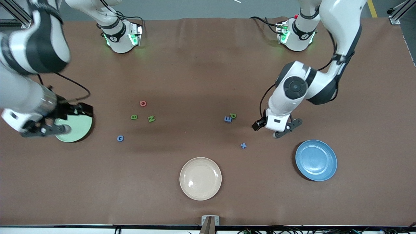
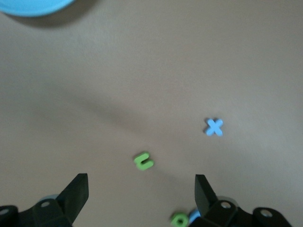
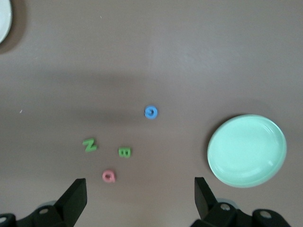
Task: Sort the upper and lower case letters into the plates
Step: 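Reach the right gripper to the blue C while the left gripper reaches the U, then grasp the blue C with the right gripper while the left gripper grasps the U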
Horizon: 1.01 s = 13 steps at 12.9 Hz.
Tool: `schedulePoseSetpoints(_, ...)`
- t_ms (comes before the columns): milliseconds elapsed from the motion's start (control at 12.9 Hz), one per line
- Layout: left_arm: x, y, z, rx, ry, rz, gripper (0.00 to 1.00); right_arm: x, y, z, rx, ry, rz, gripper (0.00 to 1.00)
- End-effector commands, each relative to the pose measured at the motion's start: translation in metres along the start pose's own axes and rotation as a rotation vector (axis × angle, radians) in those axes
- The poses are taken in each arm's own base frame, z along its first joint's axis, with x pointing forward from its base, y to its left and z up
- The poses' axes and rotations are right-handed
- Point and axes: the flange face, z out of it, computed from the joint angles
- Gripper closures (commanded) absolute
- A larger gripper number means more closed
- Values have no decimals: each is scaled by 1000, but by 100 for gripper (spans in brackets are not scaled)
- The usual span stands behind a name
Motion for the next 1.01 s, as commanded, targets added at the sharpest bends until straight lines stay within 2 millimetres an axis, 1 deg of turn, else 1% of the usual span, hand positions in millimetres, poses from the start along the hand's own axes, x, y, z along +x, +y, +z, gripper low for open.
schedulePoseSetpoints(0, -6, 4, 31, -26, 6, -131, 8, -1, 1, 89, 51, 51, 41, 0)
schedulePoseSetpoints(77, -11, 0, 44, -42, -1, -184, 11, -1, -1, 121, 52, 74, 44, 0)
schedulePoseSetpoints(232, -20, -5, 63, -80, -11, -256, 12, 4, 0, 175, 42, 81, 49, 0)
schedulePoseSetpoints(387, -27, -10, 82, -63, -29, -278, 14, 10, 6, 214, 35, 63, 51, 0)
schedulePoseSetpoints(464, -31, -13, 91, -49, -38, -278, 17, 12, 6, 227, 32, 71, 50, 0)
schedulePoseSetpoints(619, -30, -19, 99, -33, -44, -285, 20, 14, 6, 246, 28, 62, 52, 0)
schedulePoseSetpoints(696, -31, -21, 104, -24, -50, -288, 22, 14, 7, 254, 26, 59, 50, 0)
schedulePoseSetpoints(773, -32, -21, 106, -21, -52, -285, 25, 14, 8, 262, 23, 56, 49, 0)
schedulePoseSetpoints(928, -32, -22, 110, -17, -56, -287, 32, 15, 9, 270, 21, 48, 50, 0)
